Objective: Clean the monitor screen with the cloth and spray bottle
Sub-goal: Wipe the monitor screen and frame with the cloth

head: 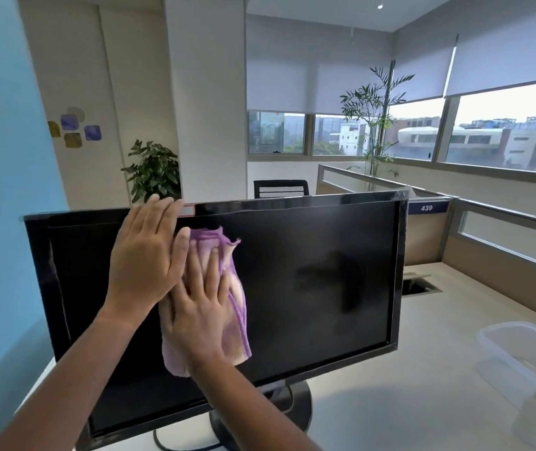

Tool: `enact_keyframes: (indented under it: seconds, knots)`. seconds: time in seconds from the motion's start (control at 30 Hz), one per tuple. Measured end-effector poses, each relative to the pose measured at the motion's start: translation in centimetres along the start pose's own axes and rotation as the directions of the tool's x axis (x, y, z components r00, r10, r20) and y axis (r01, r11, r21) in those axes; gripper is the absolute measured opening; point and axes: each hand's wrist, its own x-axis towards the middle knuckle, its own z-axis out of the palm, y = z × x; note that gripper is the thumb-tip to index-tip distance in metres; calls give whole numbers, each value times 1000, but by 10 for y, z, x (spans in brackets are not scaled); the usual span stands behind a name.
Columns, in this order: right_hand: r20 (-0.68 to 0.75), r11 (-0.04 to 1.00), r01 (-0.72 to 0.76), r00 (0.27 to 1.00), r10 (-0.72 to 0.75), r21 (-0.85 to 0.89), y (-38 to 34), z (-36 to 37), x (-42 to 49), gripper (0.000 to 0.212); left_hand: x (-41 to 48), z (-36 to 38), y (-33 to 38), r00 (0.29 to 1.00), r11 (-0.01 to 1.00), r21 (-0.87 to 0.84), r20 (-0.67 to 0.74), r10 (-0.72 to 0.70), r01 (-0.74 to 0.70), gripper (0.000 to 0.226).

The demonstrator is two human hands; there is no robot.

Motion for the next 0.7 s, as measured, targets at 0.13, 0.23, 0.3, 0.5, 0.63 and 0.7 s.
enact_keyframes:
  seconds: [0.13,0.23,0.3,0.5,0.63,0.7]
  knots:
    - [20,931,342,939,-342,-128,25,8,-13,49,-12,-2,-26,992,993,59,-73,-101,105,51]
    - [56,856,489,872,-487,-167,62,-3,-5,46,-16,0,-37,988,990,81,-110,-106,115,49]
    - [93,812,538,842,-532,-228,89,-14,4,48,-16,3,-40,987,991,66,-124,-105,114,48]
    - [18,891,299,950,-312,-342,182,-53,38,65,-15,11,-40,977,992,3,-173,-124,126,44]
    - [-100,954,-139,988,116,-264,218,-66,39,64,-13,12,-38,972,990,-40,-186,-142,137,43]
    - [-151,910,-393,916,373,-136,221,-63,35,66,-14,12,-38,972,989,-51,-182,-149,142,44]
